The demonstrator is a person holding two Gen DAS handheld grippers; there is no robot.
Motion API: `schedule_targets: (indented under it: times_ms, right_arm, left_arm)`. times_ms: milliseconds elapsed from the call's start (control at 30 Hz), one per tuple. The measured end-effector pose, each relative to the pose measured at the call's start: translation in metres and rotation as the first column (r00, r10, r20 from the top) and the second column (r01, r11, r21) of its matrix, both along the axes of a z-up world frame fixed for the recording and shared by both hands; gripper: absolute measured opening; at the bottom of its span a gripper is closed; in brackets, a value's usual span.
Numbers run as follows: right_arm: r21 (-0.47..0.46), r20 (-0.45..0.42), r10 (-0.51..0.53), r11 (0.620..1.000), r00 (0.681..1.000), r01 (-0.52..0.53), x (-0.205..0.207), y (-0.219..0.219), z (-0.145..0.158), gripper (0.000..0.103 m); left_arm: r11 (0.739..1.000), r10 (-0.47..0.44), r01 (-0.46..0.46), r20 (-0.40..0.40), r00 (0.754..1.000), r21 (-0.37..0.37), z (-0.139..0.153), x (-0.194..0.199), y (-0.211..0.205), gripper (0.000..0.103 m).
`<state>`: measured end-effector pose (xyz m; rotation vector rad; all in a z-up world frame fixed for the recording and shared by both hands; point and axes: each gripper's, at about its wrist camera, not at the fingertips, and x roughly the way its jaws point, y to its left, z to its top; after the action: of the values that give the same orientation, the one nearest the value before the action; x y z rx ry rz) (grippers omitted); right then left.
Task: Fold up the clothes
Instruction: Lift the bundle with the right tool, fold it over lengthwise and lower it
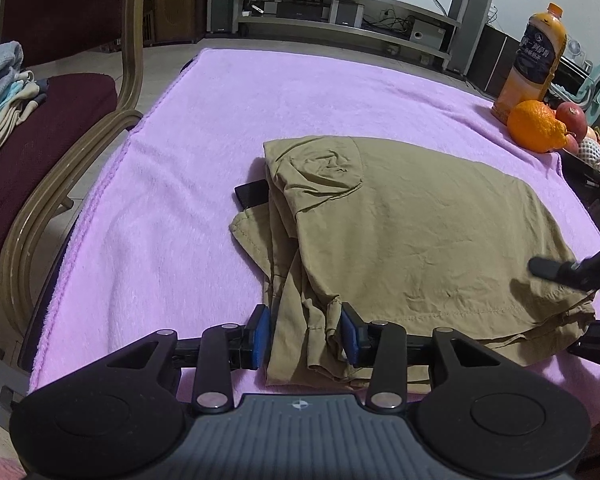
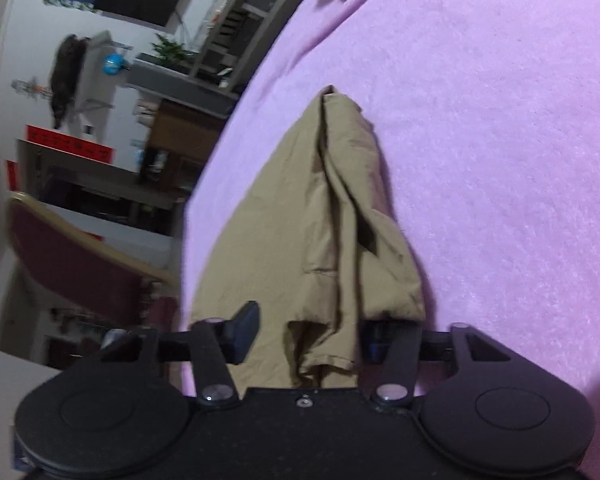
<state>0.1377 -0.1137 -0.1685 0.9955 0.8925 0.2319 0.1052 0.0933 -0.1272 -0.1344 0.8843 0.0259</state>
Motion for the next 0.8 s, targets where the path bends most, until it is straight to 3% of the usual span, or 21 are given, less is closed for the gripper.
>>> schedule_targets:
  times_ms: [33, 100, 167, 300, 433, 533, 700, 800]
  right_arm:
    - [-0.040, -0.007, -0.001, 0.999, 1.000, 0.000, 0.002, 0.003, 0.003, 0.021]
    - [-0.122, -0.019, -0.001, 0.993, 1.000, -0.001, 0.005, 0.008, 0.010, 0.017]
    - [-0.246, 0.028, 0.033, 0.969, 0.999, -0.025, 0.005, 0.022, 0.032, 0.014]
    - [-0.458, 0.166, 0.151, 0.887, 0.975, -0.060, -0.001, 0.057, 0.099, 0.013]
    - [-0.610, 0.289, 0.282, 0.791, 0.915, -0.051, -0.010, 0.085, 0.172, 0.012]
    - [-0.747, 0.334, 0.413, 0.664, 0.847, -0.029, -0.025, 0.103, 0.222, 0.012]
    - [-0.927, 0.311, 0.604, 0.363, 0.734, 0.094, -0.034, 0.134, 0.279, 0.012]
    - [-0.957, 0.276, 0.655, 0.252, 0.703, 0.141, -0.034, 0.143, 0.287, 0.012]
  left_arm:
    - [1.000, -0.002, 0.002, 0.001, 1.000, -0.001, 0.000, 0.000, 0.000, 0.041]
    - [1.000, -0.002, 0.002, 0.005, 1.000, -0.003, 0.001, -0.002, 0.000, 0.041]
    - [1.000, 0.002, -0.003, 0.033, 0.999, 0.003, 0.008, -0.009, -0.001, 0.041]
    - [1.000, 0.018, -0.018, 0.135, 0.991, 0.002, 0.031, -0.028, 0.001, 0.032]
    - [0.994, 0.079, -0.057, 0.266, 0.961, -0.090, 0.063, -0.044, 0.020, 0.032]
    - [0.985, 0.127, -0.086, 0.290, 0.948, -0.149, 0.072, -0.047, 0.034, 0.031]
    - [0.982, 0.113, -0.061, 0.299, 0.948, -0.178, 0.075, -0.048, 0.033, 0.030]
    - [0.986, 0.091, -0.043, 0.312, 0.946, -0.160, 0.077, -0.051, 0.028, 0.031]
